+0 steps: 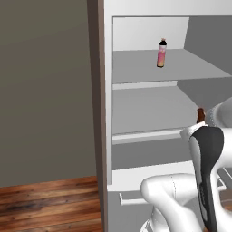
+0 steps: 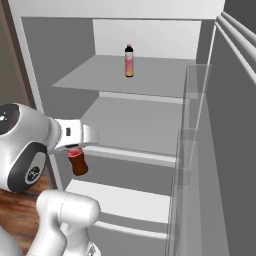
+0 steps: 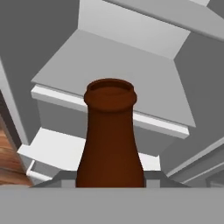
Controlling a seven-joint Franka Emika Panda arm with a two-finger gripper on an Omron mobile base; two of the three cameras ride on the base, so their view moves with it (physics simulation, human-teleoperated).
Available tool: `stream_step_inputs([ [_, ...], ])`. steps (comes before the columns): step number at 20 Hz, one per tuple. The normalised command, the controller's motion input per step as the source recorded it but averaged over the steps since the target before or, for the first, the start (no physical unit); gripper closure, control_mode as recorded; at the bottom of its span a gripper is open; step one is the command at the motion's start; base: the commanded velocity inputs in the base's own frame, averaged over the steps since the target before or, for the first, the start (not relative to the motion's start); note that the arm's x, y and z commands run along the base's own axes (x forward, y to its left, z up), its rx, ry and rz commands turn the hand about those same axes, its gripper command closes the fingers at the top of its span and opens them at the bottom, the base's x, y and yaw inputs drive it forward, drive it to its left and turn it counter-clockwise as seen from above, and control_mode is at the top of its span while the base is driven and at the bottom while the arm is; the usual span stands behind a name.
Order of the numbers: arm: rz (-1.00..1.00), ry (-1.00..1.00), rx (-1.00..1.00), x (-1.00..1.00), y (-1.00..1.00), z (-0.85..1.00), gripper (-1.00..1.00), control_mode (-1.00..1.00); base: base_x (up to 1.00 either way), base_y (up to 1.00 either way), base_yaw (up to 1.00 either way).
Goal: Open the fridge, grab two sodas, and place both sodas inside the bowl with ice on the dining counter.
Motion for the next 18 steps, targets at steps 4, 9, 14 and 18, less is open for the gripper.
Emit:
stream_step_inputs([
  [4,0.00,0.00,0.00,0.00,0.00,0.00,1.00,1.00,-0.48,0.37,-0.15],
  [9,0.00,0.00,0.00,0.00,0.00,0.00,1.00,1.00,-0.61,0.68,-0.28],
  [14,0.00,0.00,0.00,0.00,0.00,0.00,1.00,1.00,-0.67,0.56,-0.33],
  [18,0.00,0.00,0.00,0.00,0.00,0.00,1.00,1.00,-0.82,0.37,-0.39],
])
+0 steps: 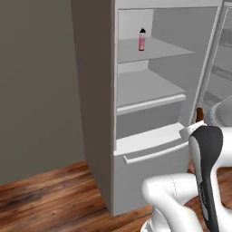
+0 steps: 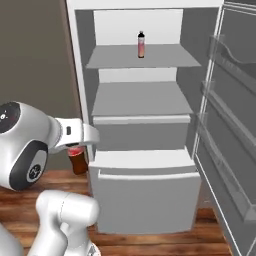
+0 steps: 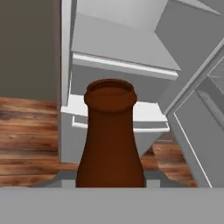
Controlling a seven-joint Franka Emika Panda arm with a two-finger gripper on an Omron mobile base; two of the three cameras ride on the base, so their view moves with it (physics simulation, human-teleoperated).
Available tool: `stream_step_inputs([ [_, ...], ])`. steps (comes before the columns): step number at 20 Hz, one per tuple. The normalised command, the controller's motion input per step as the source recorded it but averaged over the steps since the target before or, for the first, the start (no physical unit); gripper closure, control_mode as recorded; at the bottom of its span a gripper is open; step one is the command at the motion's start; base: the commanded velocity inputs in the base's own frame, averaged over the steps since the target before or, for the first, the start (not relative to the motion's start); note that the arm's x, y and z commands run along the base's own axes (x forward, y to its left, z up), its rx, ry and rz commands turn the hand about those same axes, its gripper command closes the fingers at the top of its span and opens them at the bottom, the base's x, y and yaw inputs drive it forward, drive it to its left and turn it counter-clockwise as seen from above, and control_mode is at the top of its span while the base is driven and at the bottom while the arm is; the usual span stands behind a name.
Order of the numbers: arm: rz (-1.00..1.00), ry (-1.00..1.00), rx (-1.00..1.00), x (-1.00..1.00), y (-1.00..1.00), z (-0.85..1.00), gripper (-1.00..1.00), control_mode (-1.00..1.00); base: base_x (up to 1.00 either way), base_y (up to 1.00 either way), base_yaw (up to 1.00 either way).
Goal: Open the fridge, grab two sodas, and place both sodas inside the bowl with ice on the dining counter.
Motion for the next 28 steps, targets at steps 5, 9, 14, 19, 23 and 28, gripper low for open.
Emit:
stream_step_inputs([
  [5,0.00,0.00,0.00,0.00,0.00,0.00,1.00,1.00,-0.97,0.33,-0.43],
  [9,0.00,0.00,0.00,0.00,0.00,0.00,1.00,1.00,-1.00,0.34,-0.46],
  [14,0.00,0.00,0.00,0.00,0.00,0.00,1.00,1.00,-1.00,0.30,-0.46],
  [19,0.00,0.00,0.00,0.00,0.00,0.00,1.00,1.00,-1.00,0.24,-0.48],
  [23,0.00,0.00,0.00,0.00,0.00,0.00,1.00,1.00,-1.00,0.17,-0.48],
  [28,0.00,0.00,0.00,0.00,0.00,0.00,1.00,1.00,-1.00,0.31,-0.44],
])
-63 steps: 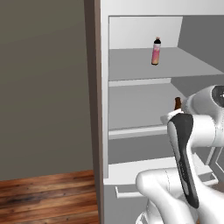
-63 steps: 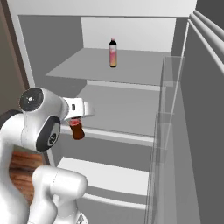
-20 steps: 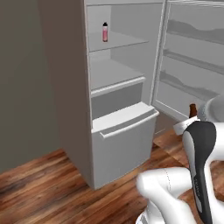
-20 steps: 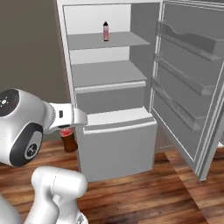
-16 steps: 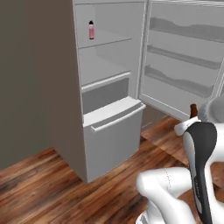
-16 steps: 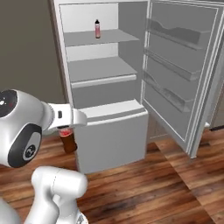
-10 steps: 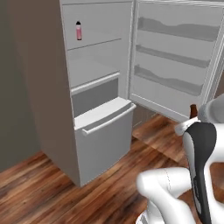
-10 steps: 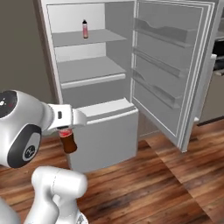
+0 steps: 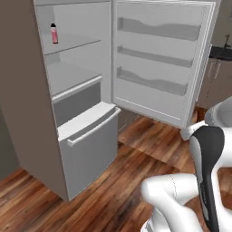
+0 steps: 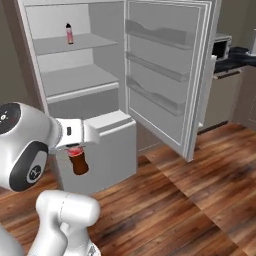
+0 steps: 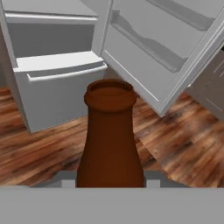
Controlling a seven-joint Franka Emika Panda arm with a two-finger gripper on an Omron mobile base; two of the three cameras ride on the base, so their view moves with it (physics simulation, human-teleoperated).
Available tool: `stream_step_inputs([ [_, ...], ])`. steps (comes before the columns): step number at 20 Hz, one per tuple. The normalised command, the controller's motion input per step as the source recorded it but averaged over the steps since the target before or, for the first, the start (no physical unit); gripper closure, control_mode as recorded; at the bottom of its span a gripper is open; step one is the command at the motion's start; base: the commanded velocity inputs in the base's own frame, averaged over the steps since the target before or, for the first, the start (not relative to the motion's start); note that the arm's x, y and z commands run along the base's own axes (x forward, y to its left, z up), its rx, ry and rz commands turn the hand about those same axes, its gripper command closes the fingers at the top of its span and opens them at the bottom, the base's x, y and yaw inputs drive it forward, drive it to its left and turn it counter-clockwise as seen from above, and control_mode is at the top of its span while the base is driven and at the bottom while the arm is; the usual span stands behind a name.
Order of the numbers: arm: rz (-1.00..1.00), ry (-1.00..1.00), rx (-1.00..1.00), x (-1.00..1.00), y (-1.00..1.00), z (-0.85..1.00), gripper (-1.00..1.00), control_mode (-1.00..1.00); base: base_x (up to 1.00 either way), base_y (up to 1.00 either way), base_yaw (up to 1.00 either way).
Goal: Open the fridge, grab two sodas, and place both sodas inside the bowl with ice on the dining counter.
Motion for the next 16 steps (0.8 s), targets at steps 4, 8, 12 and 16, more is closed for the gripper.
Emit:
stream_step_inputs([
  [4,0.00,0.00,0.00,0.00,0.00,0.00,1.00,1.00,-0.93,0.87,-0.26],
  [8,0.00,0.00,0.00,0.00,0.00,0.00,1.00,1.00,-0.69,1.00,-0.15],
  [12,0.00,0.00,0.00,0.00,0.00,0.00,1.00,1.00,-0.71,0.97,-0.07],
  [16,0.00,0.00,0.00,0.00,0.00,0.00,1.00,1.00,-0.87,0.22,-0.30],
])
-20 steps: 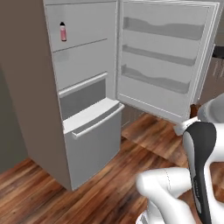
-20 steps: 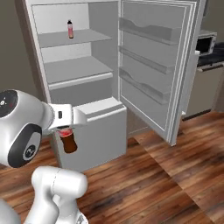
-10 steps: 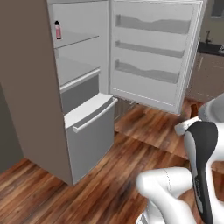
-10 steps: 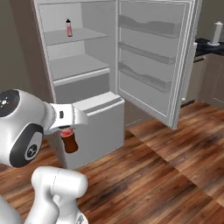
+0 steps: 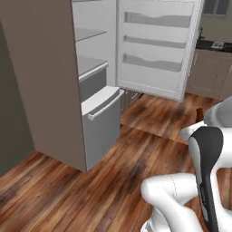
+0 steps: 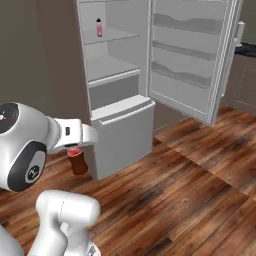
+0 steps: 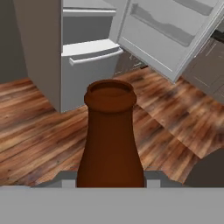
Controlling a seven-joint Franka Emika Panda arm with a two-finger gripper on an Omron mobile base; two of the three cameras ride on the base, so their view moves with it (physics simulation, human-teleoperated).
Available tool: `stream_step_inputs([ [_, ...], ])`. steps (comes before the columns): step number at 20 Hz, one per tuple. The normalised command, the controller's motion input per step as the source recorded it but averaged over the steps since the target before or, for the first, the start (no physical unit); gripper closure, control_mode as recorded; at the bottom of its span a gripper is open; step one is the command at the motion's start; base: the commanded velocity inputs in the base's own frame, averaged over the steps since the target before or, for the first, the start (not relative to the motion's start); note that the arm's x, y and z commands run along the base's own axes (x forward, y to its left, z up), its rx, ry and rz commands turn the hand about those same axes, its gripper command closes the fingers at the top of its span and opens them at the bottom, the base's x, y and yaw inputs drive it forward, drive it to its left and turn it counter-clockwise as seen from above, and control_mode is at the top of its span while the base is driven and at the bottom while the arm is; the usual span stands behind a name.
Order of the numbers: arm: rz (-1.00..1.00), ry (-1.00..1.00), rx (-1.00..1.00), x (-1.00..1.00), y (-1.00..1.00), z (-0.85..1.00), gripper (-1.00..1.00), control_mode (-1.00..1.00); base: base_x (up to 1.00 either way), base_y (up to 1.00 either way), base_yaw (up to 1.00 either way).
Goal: Open the fridge, grab two sodas, and place both sodas inside the bowl with ice on the dining counter.
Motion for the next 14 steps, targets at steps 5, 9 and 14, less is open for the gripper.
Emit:
stream_step_inputs([
  [5,0.00,0.00,0.00,0.00,0.00,0.00,1.00,1.00,-0.92,0.01,-0.44],
  [9,0.00,0.00,0.00,0.00,0.00,0.00,1.00,1.00,-0.90,0.00,-0.45],
  [14,0.00,0.00,0.00,0.00,0.00,0.00,1.00,1.00,-0.53,-0.32,-0.22],
])
